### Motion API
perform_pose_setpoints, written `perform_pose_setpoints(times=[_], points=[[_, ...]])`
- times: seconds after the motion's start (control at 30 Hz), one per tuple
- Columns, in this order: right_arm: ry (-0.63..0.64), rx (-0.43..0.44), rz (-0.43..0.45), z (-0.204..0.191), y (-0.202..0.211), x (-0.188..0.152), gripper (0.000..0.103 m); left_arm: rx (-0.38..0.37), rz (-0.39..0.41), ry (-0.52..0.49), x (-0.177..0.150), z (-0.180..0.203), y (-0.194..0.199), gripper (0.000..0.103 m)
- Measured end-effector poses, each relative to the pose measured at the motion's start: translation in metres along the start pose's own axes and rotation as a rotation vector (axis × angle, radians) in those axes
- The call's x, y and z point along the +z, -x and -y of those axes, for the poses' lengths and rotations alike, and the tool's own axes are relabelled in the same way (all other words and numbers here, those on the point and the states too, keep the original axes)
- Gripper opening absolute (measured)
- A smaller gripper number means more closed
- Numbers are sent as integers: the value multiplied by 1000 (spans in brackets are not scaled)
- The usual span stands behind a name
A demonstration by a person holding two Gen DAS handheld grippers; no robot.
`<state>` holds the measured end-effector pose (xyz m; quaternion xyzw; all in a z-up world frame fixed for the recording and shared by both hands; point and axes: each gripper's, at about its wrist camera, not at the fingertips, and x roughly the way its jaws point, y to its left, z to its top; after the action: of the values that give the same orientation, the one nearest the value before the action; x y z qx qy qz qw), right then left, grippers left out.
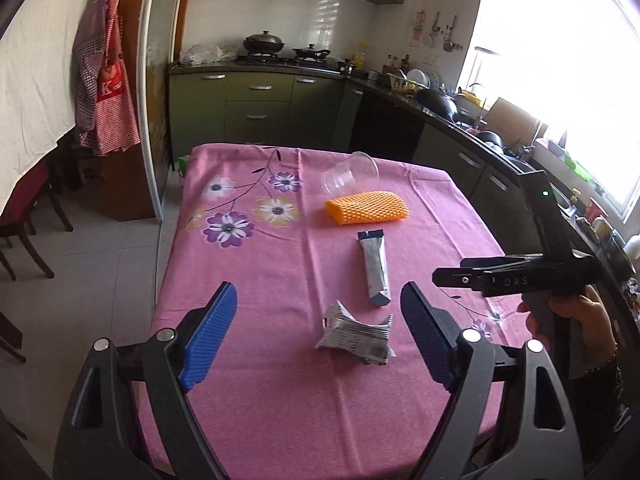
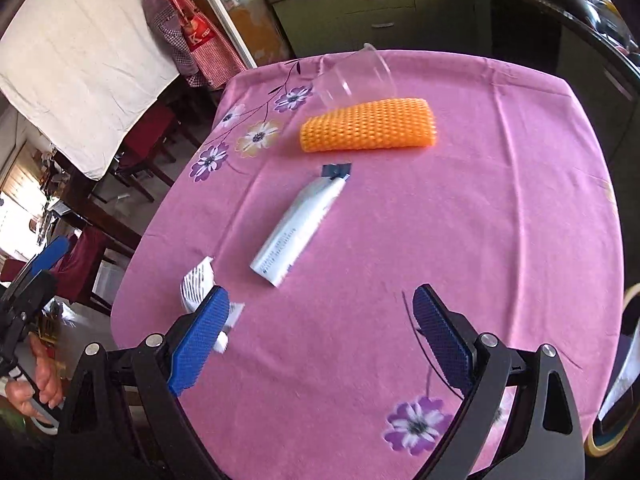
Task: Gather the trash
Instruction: 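Reach the right gripper to the white tube and grasp its body, then lift the white tube and carry it over the bin with the right gripper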
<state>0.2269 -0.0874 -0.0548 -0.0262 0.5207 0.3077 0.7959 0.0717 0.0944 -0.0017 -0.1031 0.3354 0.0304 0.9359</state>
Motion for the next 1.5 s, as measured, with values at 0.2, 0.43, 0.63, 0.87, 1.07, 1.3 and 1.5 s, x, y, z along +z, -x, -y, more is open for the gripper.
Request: perform_pose_setpoints(times=[0.2,0.43,0.63,0.87,1.07,1.3,1.5], points=[[-9,-42,-68,-18,-55,32,90,-2,-7,5,-4,-10,2,80],[13,-118,-108,-28,-92,36,83,-21,-17,6,-7,-13,-6,80],[70,-182,-83,-40,-97,28,72,-25,-31,-1,-7,-9,-12,80],[119,-214,-69,-31,-85,15,56,-26,-37,-13,-7,-5,-15,80],[157,-228,-36,-16,-71,2,35,-31,-50,-31,-8,4,-19,81],[163,-196,8,2,-56,-10,20,-32,-64,-49,-9,12,-23,81],[161,-177,43,10,-40,-26,17,-36,-78,-67,-11,19,-27,81]])
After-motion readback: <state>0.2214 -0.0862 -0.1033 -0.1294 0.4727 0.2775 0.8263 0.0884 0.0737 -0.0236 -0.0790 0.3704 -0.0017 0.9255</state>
